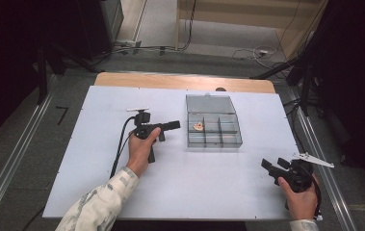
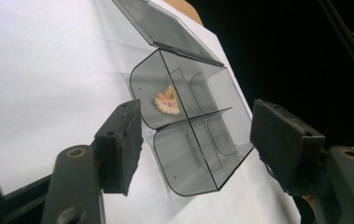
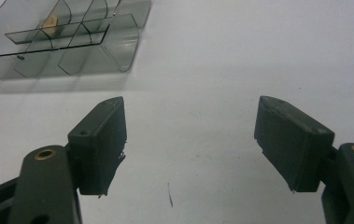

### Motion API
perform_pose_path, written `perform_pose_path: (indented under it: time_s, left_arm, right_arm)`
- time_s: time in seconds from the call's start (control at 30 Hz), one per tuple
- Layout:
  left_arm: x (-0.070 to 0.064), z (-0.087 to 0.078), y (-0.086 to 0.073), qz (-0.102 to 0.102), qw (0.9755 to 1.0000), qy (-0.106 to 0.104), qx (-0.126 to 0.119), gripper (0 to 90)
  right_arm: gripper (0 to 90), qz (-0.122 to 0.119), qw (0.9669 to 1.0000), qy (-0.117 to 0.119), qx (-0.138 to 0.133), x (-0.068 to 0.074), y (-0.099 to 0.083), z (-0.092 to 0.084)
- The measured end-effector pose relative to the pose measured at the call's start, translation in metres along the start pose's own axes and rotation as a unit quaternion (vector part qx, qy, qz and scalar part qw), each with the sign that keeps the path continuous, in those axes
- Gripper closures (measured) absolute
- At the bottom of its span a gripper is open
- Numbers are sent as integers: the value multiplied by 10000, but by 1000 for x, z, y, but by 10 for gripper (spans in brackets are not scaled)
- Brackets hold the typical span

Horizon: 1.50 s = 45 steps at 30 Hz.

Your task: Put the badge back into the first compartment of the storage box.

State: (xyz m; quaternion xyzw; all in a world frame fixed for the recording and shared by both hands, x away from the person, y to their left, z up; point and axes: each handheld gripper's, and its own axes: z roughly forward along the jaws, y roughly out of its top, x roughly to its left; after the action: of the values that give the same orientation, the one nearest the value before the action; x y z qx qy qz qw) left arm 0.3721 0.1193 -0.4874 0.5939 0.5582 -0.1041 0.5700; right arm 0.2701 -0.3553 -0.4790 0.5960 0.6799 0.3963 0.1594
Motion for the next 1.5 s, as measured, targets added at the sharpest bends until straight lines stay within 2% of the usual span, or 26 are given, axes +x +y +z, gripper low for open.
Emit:
perform_pose_path:
  time_s: [0.43,0.6,0.73,1.5]
  left_arm:
    - [2,-17,-10,29,9999,58,-77,295]
    - [3,-23,-13,15,9999,10,-102,281]
    - [5,-28,-15,51,9999,90,-58,271]
    - [11,-44,-21,59,9997,210,-92,266]
  right_arm:
    - [237,-2,10000,-23,3,0,0,0]
    - [238,-20,10000,-22,16,1,0,0]
    - [237,-26,10000,-22,18,1,0,0]
    - [237,-13,10000,-4,11,1,-1,0]
